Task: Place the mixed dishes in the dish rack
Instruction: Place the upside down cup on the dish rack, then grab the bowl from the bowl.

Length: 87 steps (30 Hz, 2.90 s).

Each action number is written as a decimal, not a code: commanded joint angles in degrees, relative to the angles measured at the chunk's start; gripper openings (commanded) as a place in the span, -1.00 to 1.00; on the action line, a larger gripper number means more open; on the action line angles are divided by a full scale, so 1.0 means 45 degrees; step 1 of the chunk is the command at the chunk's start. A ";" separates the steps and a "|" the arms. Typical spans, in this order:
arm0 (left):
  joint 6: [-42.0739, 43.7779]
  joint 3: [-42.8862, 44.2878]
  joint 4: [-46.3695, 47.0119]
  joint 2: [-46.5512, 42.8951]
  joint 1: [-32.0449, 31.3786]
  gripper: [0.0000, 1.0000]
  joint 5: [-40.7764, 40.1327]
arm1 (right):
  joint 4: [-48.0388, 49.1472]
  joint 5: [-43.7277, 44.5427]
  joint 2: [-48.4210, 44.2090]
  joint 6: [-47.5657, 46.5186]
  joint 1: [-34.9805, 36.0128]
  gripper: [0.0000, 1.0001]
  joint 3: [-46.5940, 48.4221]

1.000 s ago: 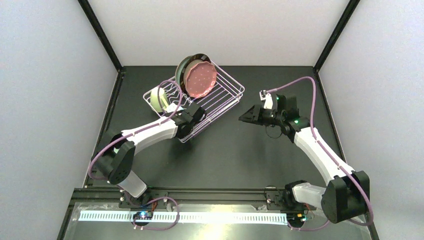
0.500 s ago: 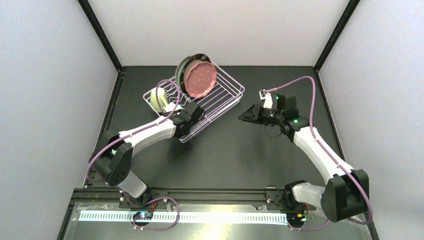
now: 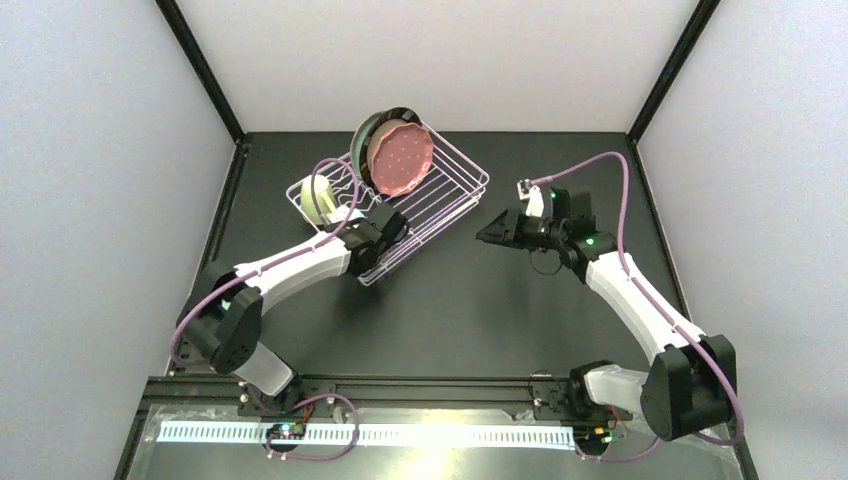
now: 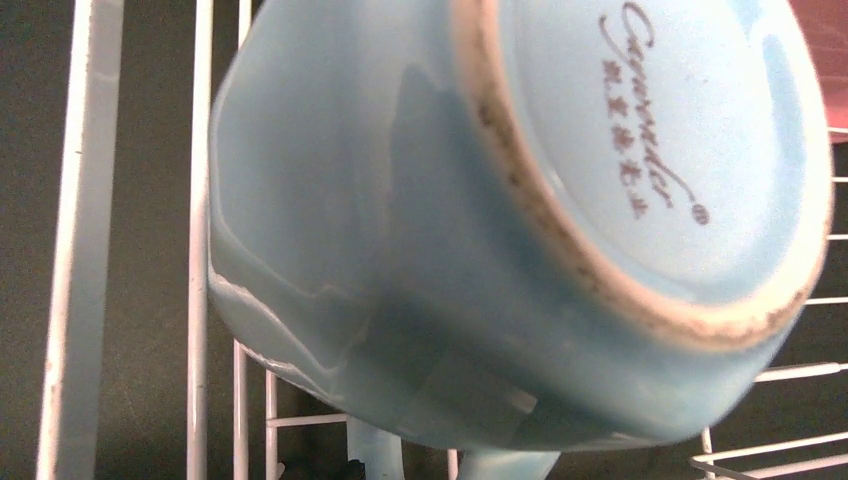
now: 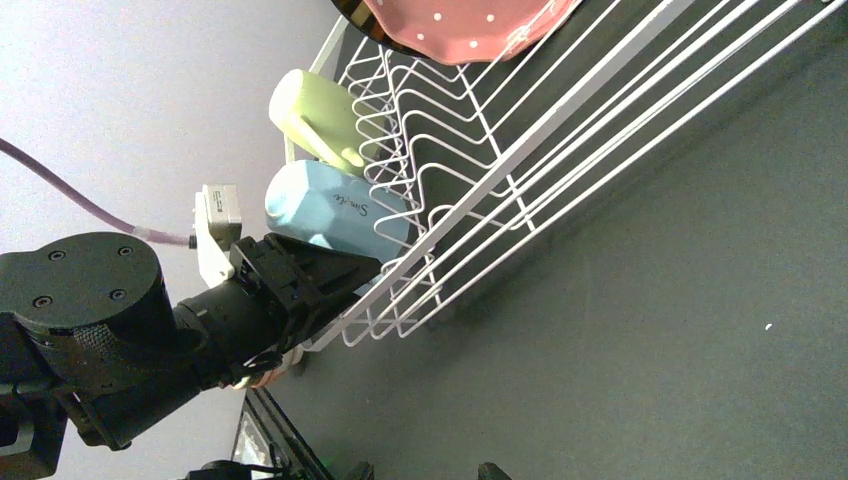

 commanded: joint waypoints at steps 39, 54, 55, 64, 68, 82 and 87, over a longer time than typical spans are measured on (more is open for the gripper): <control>-0.0083 0.0376 -0.1003 -0.1279 0.0060 0.47 -0.0296 | 0.0517 -0.0246 0.0208 0.0048 -0.0055 0.18 -0.0051; 0.0058 0.0154 -0.0857 -0.2868 0.0022 0.70 -0.0154 | -0.0166 0.0209 0.0042 -0.0390 -0.0063 0.24 0.0476; 0.0095 0.0100 -0.0816 -0.3144 0.0004 0.71 -0.0154 | -0.0240 0.0250 0.0022 -0.0415 -0.0053 0.26 0.0559; 0.0474 -0.0295 -0.0859 -0.5533 -0.0173 0.75 -0.0574 | -0.1160 0.0490 0.0500 -0.1066 -0.0036 0.37 0.2046; 0.0615 -0.0246 -0.1399 -0.6525 -0.0192 0.75 -0.0926 | -0.1758 0.0445 0.1410 -0.1668 0.0307 0.37 0.3466; 0.1675 0.1033 -0.3103 -0.9038 -0.0198 0.75 -0.1600 | -0.4325 0.1794 0.6653 -0.3345 0.4667 0.36 1.0560; 0.1695 0.1669 -0.4107 -0.9753 -0.0194 0.75 -0.2003 | -0.5082 0.2074 0.8592 -0.3585 0.6411 0.36 1.2618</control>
